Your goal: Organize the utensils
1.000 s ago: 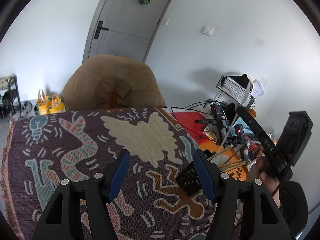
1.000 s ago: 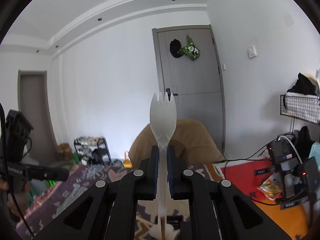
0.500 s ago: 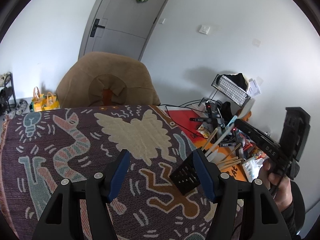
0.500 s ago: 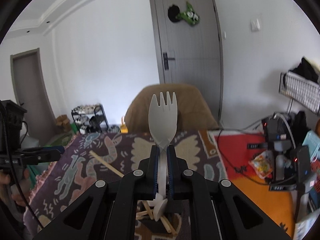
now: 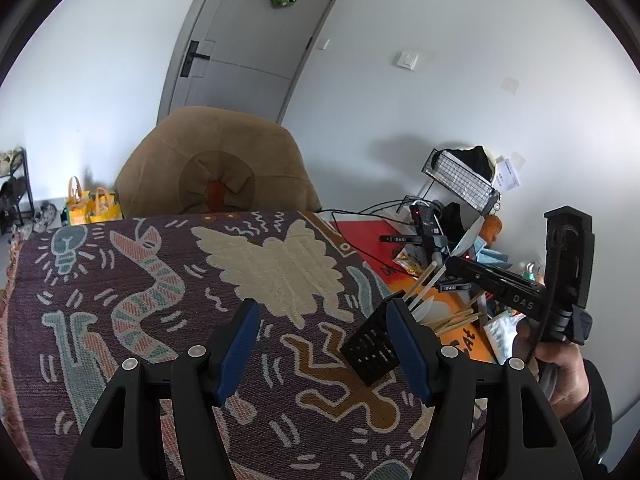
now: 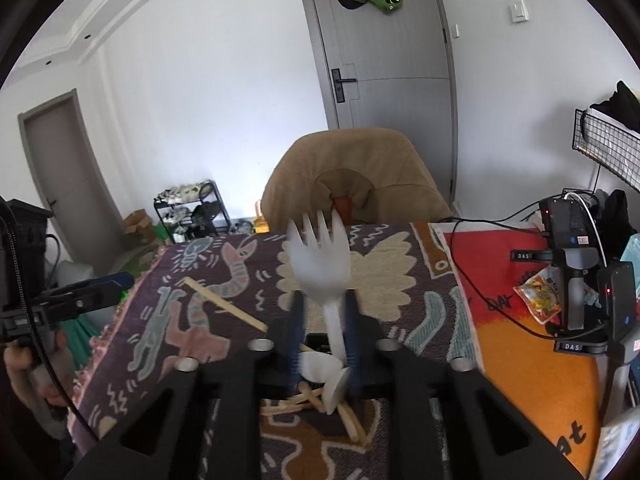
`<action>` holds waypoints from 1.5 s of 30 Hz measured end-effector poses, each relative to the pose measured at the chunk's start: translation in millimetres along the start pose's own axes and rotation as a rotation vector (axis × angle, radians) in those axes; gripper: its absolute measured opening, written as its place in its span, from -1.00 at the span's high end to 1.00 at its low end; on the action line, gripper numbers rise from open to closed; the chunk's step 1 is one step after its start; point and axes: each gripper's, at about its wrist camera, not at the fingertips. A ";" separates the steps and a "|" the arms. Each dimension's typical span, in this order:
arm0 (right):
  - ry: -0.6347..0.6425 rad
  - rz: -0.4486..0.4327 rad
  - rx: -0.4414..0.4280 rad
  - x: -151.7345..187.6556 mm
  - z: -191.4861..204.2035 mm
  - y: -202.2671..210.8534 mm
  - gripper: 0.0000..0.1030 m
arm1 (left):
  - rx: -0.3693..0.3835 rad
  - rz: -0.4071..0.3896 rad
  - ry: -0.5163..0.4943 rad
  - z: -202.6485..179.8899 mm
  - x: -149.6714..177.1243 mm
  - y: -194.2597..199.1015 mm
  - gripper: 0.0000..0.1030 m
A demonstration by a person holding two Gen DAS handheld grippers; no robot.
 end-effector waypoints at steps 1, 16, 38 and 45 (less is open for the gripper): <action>-0.002 -0.007 0.001 0.4 -0.4 2.6 0.37 | 0.002 0.000 0.000 -0.4 0.1 -0.3 -0.29; -0.148 -0.051 0.050 23.7 -10.5 51.5 -0.51 | -0.004 0.011 -0.017 -11.5 7.6 1.0 -0.47; -0.283 -0.082 0.093 123.1 30.9 108.4 -0.99 | -0.109 -0.128 -0.109 -51.1 78.3 59.7 -0.98; -0.240 -0.079 0.099 140.0 49.9 124.6 -0.99 | -0.135 -0.152 -0.099 -56.2 99.6 82.7 -0.98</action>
Point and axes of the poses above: each gripper's, at about its wrist camera, not at the fingertips, and y roughly against the way its jaws point, z to its left, x to its underside, and after that the axes turned 15 degrees about x, right-handed
